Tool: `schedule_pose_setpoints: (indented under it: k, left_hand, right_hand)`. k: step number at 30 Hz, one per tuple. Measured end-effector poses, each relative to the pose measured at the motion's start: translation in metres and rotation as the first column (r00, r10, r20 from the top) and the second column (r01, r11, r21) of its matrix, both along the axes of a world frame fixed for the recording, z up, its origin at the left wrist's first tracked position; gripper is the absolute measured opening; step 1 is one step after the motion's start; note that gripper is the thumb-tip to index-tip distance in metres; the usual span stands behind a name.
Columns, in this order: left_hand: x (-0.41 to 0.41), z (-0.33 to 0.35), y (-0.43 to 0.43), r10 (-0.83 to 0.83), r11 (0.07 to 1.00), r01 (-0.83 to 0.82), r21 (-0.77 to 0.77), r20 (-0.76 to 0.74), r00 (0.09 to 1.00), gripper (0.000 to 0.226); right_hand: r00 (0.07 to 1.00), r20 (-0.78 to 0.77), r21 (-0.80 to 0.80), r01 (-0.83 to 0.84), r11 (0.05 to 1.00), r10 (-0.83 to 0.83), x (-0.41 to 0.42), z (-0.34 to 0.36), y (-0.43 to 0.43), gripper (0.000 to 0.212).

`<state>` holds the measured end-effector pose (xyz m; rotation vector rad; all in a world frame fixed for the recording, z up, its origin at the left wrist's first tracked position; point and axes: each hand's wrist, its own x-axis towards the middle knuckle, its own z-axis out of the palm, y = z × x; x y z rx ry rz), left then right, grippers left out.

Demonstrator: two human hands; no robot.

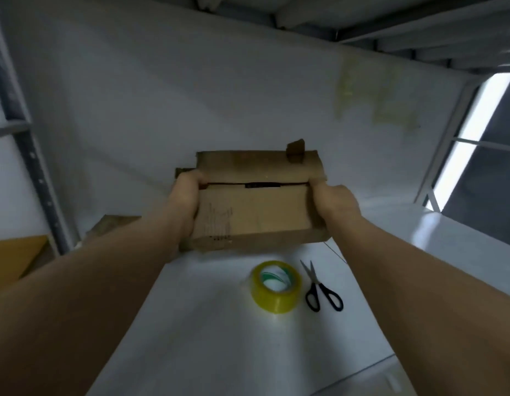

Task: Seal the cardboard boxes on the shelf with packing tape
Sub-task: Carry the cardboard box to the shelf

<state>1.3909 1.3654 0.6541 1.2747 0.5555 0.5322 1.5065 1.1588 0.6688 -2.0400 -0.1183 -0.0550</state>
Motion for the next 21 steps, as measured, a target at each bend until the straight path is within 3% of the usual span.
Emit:
schedule_pose_setpoints:
  k: [3,5,8,14,17,21]
  left_hand:
    - [-0.005,-0.034,0.006,-0.041,0.998,0.043,-0.036,0.058,0.997,0.017]
    - [-0.009,-0.050,0.010,-0.071,0.996,0.075,-0.054,0.071,0.995,0.025]
    - [-0.025,-0.070,0.008,-0.098,0.994,0.099,-0.043,0.024,0.995,0.036]
    - [-0.072,-0.086,0.007,-0.037,0.997,0.041,-0.066,0.065,0.997,0.026]
    - [-0.099,-0.078,0.010,0.006,0.999,-0.002,-0.044,0.098,0.995,0.020]
    - [-0.128,-0.074,0.016,0.084,0.996,-0.084,-0.009,0.078,0.993,0.025]
  right_hand:
    - [0.993,0.115,-0.001,0.011,1.000,-0.011,0.009,-0.039,0.010,0.044]
    - [0.986,0.168,0.060,-0.001,0.998,-0.010,0.008,-0.057,0.017,0.049]
    - [0.995,0.093,0.047,-0.034,0.998,0.030,-0.003,-0.076,0.023,0.064]
    - [0.989,0.079,0.161,-0.140,0.977,0.129,-0.025,-0.092,0.022,0.069]
    - [0.965,0.076,0.283,-0.264,0.922,0.253,-0.037,-0.093,0.017,0.057]
    - [0.821,-0.023,0.493,-0.487,0.721,0.570,-0.052,-0.101,0.006,0.022]
